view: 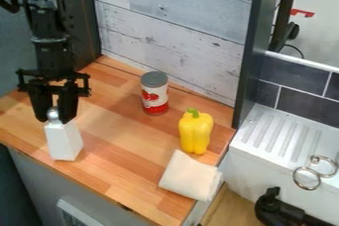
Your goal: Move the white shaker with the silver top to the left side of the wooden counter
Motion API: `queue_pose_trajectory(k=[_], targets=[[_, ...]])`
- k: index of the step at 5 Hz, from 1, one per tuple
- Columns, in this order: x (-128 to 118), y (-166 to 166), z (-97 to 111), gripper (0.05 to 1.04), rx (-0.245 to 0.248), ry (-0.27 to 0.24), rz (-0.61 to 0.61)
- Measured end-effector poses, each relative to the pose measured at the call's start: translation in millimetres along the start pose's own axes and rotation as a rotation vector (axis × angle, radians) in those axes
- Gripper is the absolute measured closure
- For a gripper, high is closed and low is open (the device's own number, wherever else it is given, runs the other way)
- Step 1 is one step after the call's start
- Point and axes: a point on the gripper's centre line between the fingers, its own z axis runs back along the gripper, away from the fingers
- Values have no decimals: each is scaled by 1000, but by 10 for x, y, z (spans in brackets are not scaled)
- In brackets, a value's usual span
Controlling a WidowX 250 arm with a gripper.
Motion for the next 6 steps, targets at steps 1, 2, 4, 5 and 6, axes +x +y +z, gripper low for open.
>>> queue_pose_trajectory(k=[1,2,4,5,6], targets=[[11,39,-1,574,24,-2,15],[21,66,-4,574,44,-7,29],[67,29,-97,212,50,19,23],[98,-92,-18,70,56,17,5],[107,-240,328,75,109,-27,-23]])
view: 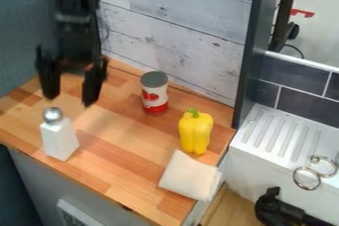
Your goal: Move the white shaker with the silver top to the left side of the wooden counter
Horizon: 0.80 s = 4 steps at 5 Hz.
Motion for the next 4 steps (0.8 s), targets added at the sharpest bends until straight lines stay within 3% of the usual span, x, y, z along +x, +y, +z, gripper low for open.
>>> queue_pose_trajectory(k=[1,2,4], targets=[[-1,-119,311,75,54,-13,-56],[-54,-396,493,75,24,-48,-182],[-144,-781,549,75,-23,-54,-313]])
